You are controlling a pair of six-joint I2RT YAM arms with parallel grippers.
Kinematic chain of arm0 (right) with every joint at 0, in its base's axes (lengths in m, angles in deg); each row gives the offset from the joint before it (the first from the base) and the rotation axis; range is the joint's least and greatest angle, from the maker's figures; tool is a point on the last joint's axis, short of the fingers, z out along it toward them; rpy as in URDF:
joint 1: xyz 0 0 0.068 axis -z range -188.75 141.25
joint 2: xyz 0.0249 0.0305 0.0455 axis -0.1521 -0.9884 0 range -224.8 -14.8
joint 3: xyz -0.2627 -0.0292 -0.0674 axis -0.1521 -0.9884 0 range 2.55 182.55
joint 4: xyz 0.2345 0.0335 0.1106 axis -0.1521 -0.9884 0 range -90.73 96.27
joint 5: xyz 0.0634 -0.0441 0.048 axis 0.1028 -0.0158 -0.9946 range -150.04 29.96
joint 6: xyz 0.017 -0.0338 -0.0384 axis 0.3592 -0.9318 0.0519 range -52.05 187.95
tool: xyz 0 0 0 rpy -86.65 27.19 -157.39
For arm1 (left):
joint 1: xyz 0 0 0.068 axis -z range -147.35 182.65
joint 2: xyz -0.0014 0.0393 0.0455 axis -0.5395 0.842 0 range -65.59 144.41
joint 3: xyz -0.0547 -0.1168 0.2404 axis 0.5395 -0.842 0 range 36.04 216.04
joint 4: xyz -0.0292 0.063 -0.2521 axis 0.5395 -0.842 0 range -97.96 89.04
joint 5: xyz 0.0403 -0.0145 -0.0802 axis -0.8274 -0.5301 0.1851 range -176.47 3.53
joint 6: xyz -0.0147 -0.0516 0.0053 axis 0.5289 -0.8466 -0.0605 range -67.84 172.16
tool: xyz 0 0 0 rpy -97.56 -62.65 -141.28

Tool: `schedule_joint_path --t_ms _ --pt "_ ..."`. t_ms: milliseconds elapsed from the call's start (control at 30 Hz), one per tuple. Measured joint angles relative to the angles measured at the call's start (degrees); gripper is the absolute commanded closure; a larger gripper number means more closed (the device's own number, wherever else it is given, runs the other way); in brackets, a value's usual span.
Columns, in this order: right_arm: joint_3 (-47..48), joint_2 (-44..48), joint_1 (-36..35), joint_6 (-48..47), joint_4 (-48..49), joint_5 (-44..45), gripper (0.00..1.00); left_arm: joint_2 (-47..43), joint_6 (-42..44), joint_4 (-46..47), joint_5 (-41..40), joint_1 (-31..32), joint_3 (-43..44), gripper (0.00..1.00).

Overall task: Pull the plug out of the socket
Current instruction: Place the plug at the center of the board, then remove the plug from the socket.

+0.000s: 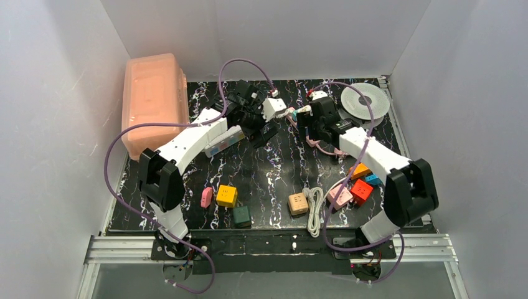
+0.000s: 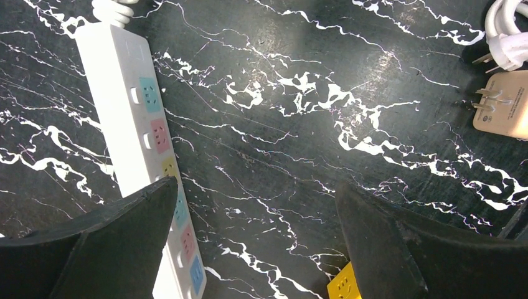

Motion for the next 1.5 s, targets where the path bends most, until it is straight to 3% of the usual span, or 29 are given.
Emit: schedule_joint_path --t_ms 300,467,767,933,1033,1200,1500 --pt "5.35 -9.46 1.66 -4.74 5.73 -2.01 0.11 0.07 -0.42 0.02 1.75 -3.26 0.37 0.02" --pt "6.51 -13.46 1.66 -5.81 9.53 -2.47 0.14 2.19 -0.83 0.22 2.38 -4.2 4.68 0.02" --pt "7.28 -16.7 2.08 -7.85 13.86 -0.7 0.28 7.45 -1.33 0.22 4.72 -4.81 10.56 0.02" --pt "7.08 -16.68 2.08 -8.33 14.4 -1.05 0.3 13.22 -1.73 0.22 5.95 -5.64 15.15 0.02" --pt "4.68 -15.41 2.12 -8.31 16.81 -1.33 0.29 17.2 -1.88 0.46 6.86 -6.1 18.16 0.02" --pt "0.48 -12.72 2.14 -6.86 20.26 -2.43 0.17 24.74 -2.27 1.88 10.25 -6.58 23.85 0.02" --pt "0.0 -9.88 2.49 -2.23 15.52 -4.22 0.13 35.47 -0.55 3.56 16.37 -6.1 34.45 0.02"
